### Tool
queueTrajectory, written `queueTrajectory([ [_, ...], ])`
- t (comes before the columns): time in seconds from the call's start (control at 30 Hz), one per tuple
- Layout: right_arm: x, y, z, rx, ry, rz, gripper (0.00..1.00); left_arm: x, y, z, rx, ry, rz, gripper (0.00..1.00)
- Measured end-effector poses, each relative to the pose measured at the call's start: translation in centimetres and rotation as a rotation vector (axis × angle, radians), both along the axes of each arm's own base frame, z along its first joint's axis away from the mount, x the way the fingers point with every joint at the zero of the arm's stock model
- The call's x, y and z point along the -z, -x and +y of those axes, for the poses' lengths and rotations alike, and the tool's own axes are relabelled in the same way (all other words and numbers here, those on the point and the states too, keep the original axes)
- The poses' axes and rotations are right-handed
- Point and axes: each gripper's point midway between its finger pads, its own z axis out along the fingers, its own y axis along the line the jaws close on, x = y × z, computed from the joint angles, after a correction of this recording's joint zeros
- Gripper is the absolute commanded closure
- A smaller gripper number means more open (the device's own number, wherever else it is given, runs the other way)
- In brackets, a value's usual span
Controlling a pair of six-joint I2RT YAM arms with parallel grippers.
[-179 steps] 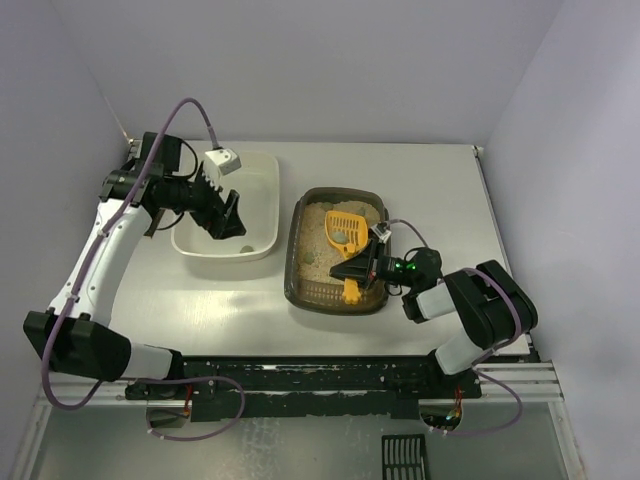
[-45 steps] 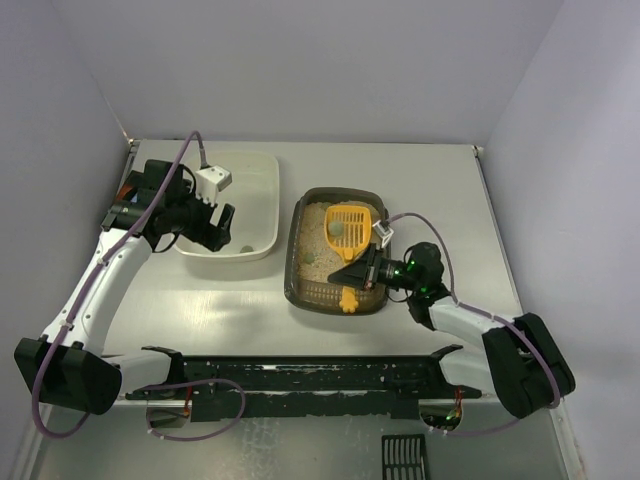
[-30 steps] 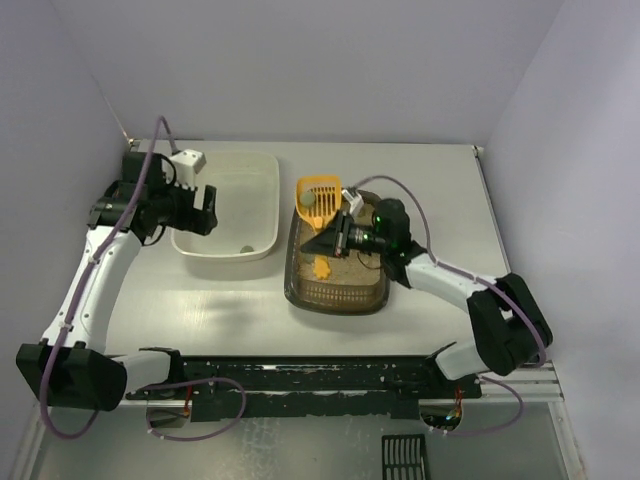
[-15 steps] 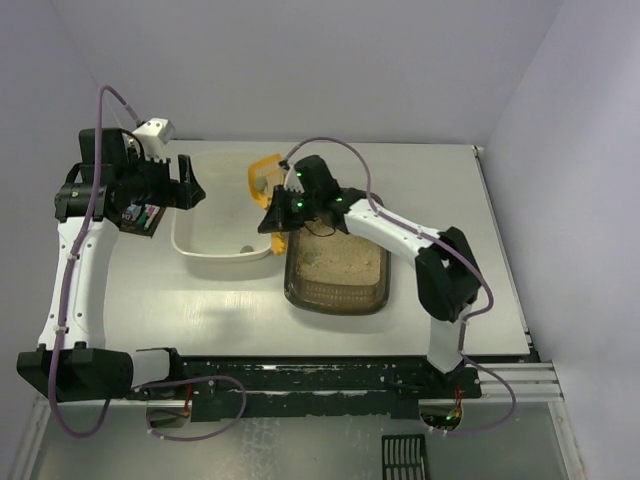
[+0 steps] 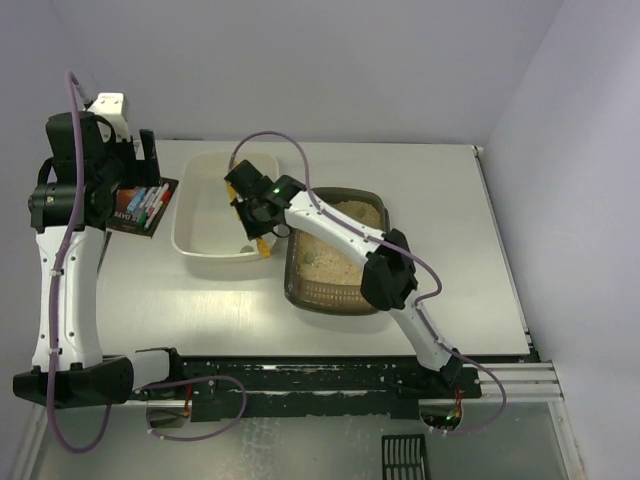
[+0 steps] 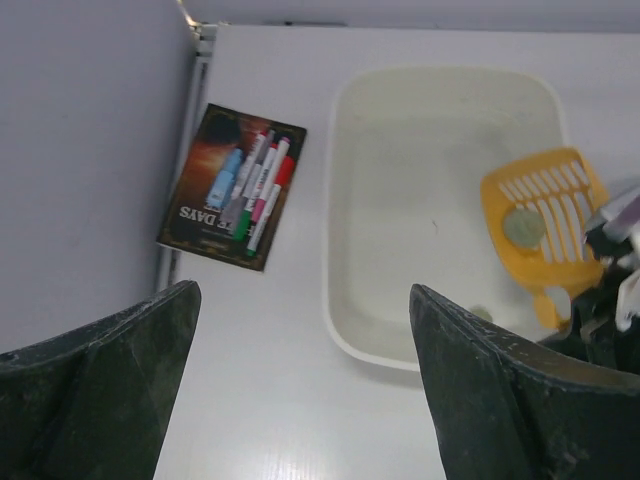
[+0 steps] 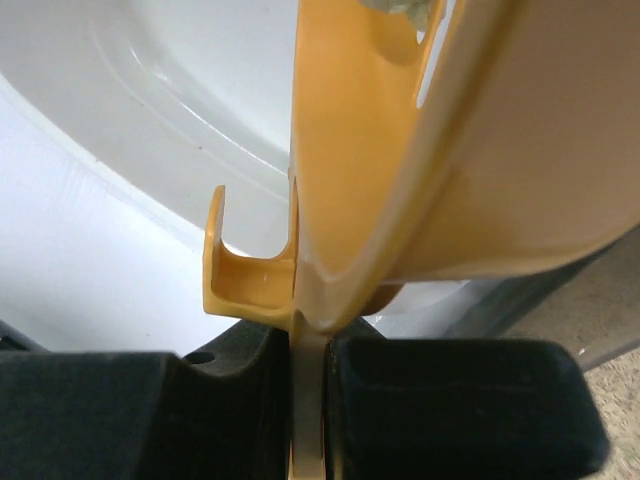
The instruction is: Clean the litter box
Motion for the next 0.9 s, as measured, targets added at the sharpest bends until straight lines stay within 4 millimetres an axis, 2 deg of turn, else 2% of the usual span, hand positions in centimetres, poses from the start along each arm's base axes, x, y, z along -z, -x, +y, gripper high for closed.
queueTrajectory([
  [0.07,-0.1,0.5,0.1,-0.016,0.070,-0.043,1.00,-1.0,0.4,0.8,-0.044,-0.024,-0.028,0.03],
  [0.17,-0.1,1.2,-0.1,-0.031,0.169,-0.101,1.00,-1.5,0.8,1.6,-0.082,-0.043,-0.042,0.04],
  [0.27,0.0,1.8,-0.9,-0.035,0.263,-0.146,1.00,-1.2,1.0,2.1,-0.109,-0.055,-0.035,0.04],
  [0.47,0.9,1.8,-3.6,-0.018,0.428,-0.192,1.00,-0.3,1.1,2.7,-0.141,-0.072,-0.010,0.04],
  [0.7,0.9,1.2,-4.7,0.001,0.479,-0.226,1.00,-0.3,1.1,2.8,-0.144,-0.074,-0.010,0.04],
  [0.8,0.8,1.0,-4.8,0.008,0.483,-0.237,1.00,-0.3,1.1,2.6,-0.132,-0.069,-0.009,0.00],
  [0.9,0.3,1.4,-5.3,0.005,0.452,-0.219,1.00,0.0,1.1,2.4,-0.125,-0.066,-0.003,0.00],
])
